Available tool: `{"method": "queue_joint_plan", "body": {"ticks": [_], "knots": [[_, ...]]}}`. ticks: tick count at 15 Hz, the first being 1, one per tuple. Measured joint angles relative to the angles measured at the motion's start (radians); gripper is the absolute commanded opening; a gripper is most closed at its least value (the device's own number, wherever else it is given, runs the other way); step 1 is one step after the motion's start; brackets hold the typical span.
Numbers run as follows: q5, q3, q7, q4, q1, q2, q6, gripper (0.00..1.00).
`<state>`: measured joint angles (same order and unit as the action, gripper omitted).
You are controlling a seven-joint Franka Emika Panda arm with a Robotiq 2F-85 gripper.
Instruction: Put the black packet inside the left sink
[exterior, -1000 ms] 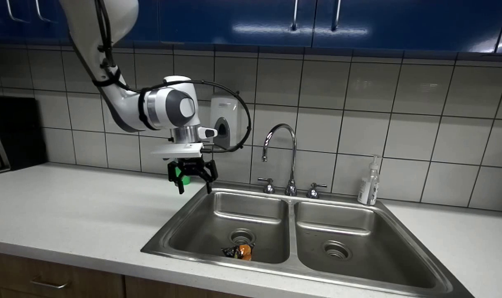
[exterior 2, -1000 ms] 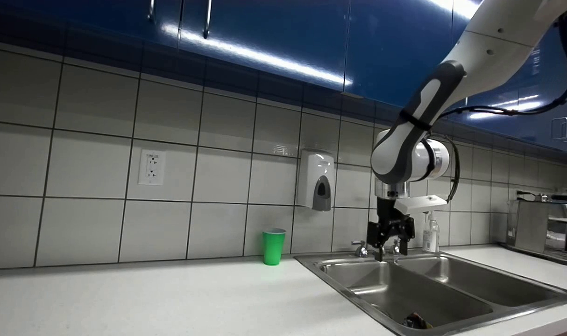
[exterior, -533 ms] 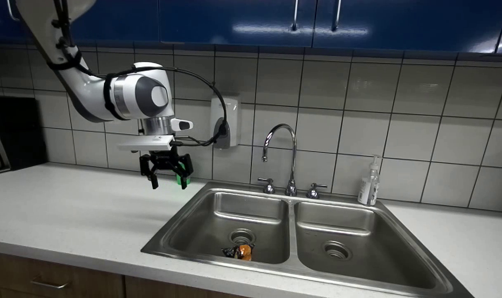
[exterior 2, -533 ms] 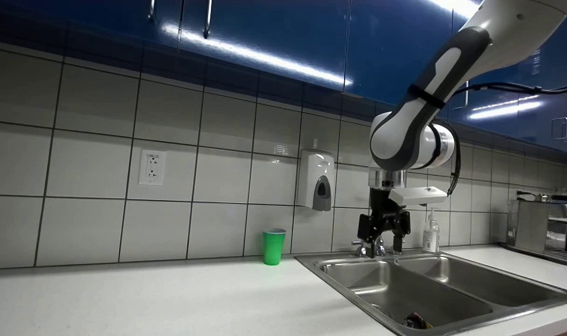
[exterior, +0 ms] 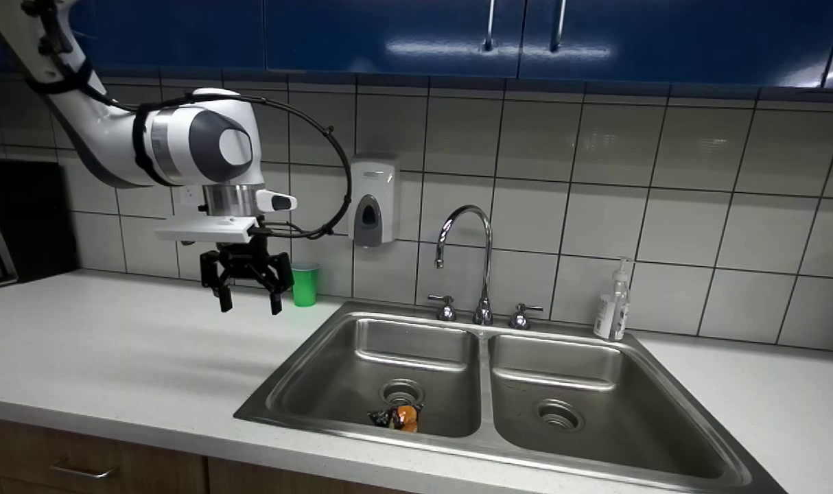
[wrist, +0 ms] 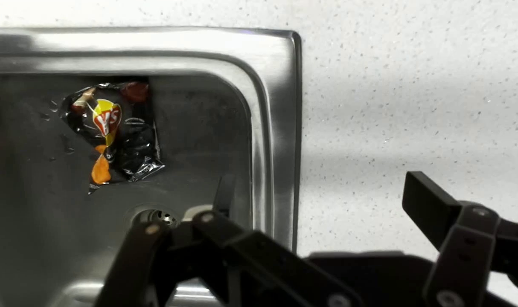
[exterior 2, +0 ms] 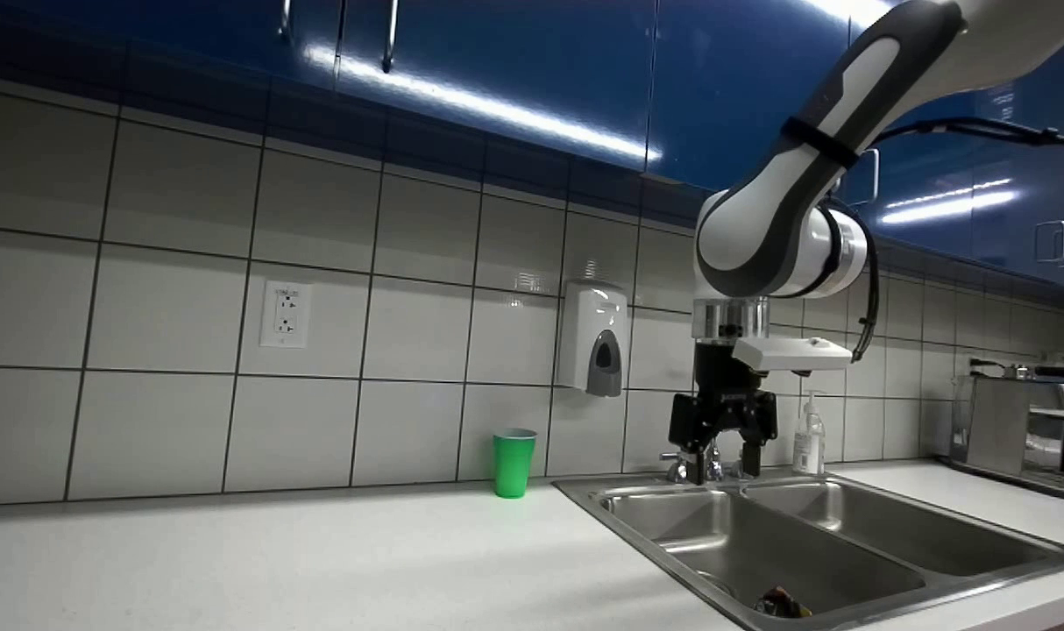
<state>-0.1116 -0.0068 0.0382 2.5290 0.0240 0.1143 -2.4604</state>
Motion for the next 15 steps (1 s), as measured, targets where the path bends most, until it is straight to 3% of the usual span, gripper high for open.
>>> {"method": "queue_joint_plan", "body": {"ticks": [15], "knots": [[0.024,0.01,0.0,0.011,0.005,0.023,0.033,1.0]]}}
